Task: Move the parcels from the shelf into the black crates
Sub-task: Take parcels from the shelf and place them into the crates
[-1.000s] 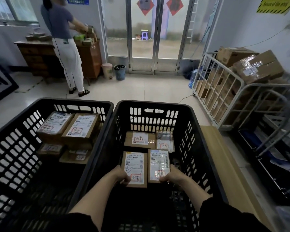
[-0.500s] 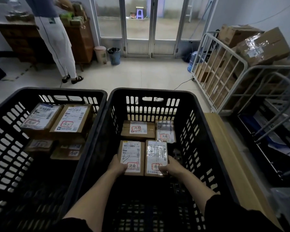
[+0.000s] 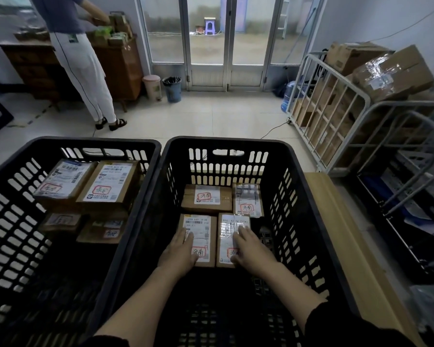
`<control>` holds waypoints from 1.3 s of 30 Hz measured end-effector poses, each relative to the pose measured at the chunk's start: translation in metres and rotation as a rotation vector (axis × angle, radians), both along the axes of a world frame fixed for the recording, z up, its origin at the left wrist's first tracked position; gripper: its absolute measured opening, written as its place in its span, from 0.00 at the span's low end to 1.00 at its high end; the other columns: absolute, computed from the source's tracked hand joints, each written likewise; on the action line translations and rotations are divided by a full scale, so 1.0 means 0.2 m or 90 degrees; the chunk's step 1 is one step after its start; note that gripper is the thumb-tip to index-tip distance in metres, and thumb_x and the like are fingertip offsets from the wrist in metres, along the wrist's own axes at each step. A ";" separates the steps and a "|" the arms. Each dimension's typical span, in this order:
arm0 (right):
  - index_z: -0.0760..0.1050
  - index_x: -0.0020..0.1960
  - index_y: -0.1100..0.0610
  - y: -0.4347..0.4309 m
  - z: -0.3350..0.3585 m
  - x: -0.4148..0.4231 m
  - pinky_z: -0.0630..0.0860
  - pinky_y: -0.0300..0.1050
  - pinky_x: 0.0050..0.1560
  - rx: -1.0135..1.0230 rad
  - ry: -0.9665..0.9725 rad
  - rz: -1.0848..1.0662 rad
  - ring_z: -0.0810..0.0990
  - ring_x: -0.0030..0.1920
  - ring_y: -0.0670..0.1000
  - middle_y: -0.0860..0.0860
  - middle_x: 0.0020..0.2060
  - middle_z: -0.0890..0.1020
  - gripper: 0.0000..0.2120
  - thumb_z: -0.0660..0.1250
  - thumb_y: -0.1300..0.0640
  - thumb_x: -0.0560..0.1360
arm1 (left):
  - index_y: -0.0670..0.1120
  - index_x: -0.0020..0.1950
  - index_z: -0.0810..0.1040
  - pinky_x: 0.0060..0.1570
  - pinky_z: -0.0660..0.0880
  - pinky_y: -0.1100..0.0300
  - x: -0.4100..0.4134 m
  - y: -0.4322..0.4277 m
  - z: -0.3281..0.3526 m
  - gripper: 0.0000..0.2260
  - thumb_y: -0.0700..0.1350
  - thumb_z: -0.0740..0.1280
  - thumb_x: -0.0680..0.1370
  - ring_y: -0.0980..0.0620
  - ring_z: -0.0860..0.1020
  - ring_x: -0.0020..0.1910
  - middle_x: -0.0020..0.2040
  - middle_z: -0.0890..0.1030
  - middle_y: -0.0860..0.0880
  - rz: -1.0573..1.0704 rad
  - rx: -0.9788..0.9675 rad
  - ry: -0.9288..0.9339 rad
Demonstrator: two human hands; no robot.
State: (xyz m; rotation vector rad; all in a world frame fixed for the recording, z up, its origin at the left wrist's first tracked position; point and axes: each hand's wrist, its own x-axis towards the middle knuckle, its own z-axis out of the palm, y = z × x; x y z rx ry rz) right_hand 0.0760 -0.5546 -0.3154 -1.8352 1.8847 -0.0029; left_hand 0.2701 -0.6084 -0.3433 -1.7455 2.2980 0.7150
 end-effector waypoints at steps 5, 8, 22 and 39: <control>0.49 0.77 0.56 -0.01 -0.04 -0.02 0.52 0.52 0.74 0.023 0.009 0.014 0.40 0.77 0.53 0.51 0.77 0.43 0.32 0.60 0.50 0.79 | 0.47 0.77 0.44 0.74 0.52 0.53 0.00 -0.01 0.00 0.31 0.52 0.57 0.80 0.49 0.40 0.77 0.77 0.38 0.48 -0.010 0.024 -0.017; 0.48 0.77 0.55 0.00 -0.04 -0.03 0.52 0.52 0.74 0.026 0.006 0.019 0.39 0.76 0.52 0.51 0.77 0.43 0.32 0.59 0.49 0.79 | 0.48 0.77 0.43 0.74 0.52 0.53 -0.01 0.00 0.01 0.32 0.53 0.57 0.80 0.50 0.41 0.77 0.78 0.38 0.48 -0.010 0.029 -0.022; 0.52 0.75 0.58 0.10 0.24 -0.03 0.57 0.51 0.74 -0.027 0.089 0.013 0.51 0.76 0.54 0.54 0.76 0.52 0.33 0.61 0.48 0.78 | 0.47 0.75 0.55 0.70 0.62 0.54 -0.02 0.03 0.31 0.28 0.54 0.59 0.78 0.49 0.57 0.74 0.76 0.56 0.47 -0.064 -0.083 -0.013; 0.57 0.74 0.58 0.81 0.78 0.22 0.65 0.53 0.68 -0.135 0.155 -0.190 0.62 0.71 0.57 0.55 0.72 0.63 0.28 0.59 0.47 0.79 | 0.46 0.70 0.67 0.65 0.68 0.52 0.01 0.48 0.76 0.24 0.55 0.61 0.77 0.46 0.66 0.68 0.69 0.68 0.45 -0.298 -0.263 0.087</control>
